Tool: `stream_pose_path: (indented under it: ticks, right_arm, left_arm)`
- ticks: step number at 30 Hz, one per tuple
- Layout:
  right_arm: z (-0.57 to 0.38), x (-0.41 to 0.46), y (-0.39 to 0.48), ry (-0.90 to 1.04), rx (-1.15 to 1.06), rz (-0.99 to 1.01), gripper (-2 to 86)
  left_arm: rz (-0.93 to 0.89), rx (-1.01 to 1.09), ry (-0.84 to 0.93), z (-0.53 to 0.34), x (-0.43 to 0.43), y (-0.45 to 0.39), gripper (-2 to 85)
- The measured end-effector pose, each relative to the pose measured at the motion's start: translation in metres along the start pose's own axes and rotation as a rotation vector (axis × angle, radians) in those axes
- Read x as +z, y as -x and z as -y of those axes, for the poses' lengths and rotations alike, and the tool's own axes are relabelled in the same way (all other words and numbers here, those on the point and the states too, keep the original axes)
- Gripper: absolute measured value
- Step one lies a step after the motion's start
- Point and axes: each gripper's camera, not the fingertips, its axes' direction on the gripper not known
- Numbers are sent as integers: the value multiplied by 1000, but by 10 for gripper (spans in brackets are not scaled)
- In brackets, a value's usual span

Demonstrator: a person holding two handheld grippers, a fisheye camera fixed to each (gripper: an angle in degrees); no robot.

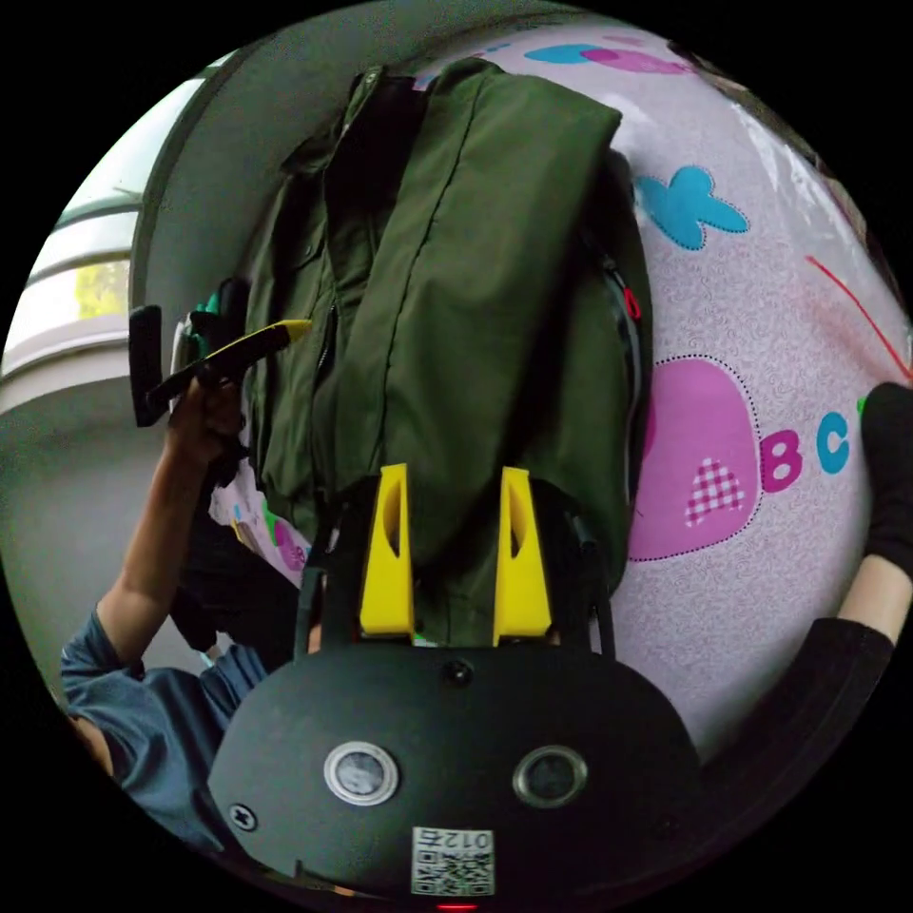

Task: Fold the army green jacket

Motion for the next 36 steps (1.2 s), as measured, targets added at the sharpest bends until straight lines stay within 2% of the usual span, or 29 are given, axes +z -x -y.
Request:
stream_pose_path:
  ticks: [2, 4, 7, 9, 11, 12, 13, 15, 17, 19, 21, 24, 29, 33, 36]
  right_arm:
    - [2, 6, 10, -38, -29, -20, 41]
    - [2, 3, 21, -46, -85, -13, 15]
    - [5, -22, 41, -48, -205, -18, 1]
    - [9, -52, 48, -79, -251, -53, -1]
    - [18, -106, 53, -150, -294, -208, 0]
    - [21, -122, 52, -178, -291, -264, 1]
    - [28, -157, 47, -245, -262, -373, 5]
    - [39, -209, 31, -363, -157, -498, 15]
    - [44, -261, 7, -478, 56, -694, 22]
    - [33, -283, 0, -570, 156, -790, 27]
    - [17, -285, 1, -638, 172, -739, 36]
    - [-11, -247, 18, -609, 55, -579, 49]
    - [-60, -132, 70, -427, -194, -435, 69]
    - [-76, -73, 85, -322, -218, -288, 80]
    - [-88, -27, 110, -260, -278, -213, 80]
  left_arm:
    - [11, 1, 39, 18, 13, -4, 20]
    - [32, 0, 72, 36, 25, -7, 12]
    - [26, 22, 87, 54, 28, -14, 6]
    - [-63, 82, 67, 79, 21, -30, 4]
    - [-80, 141, 53, 104, 14, -50, 4]
    - [-157, 182, -1, 122, 4, -67, 4]
    - [-185, 198, -31, 132, -2, -76, 4]
    - [-263, 329, -200, 166, -32, -119, 6]
    - [-295, 357, -191, 191, -43, -138, 7]
    - [-280, 361, -143, 208, -48, -144, 9]
    - [-195, 385, -186, 201, -59, -139, 8]
    - [-132, 384, -176, 169, -59, -115, 7]
    - [-99, 317, -88, 87, -26, -76, 7]
    - [-41, 277, 28, 15, 1, -63, 11]
    - [107, 265, 45, -35, 4, -61, 18]
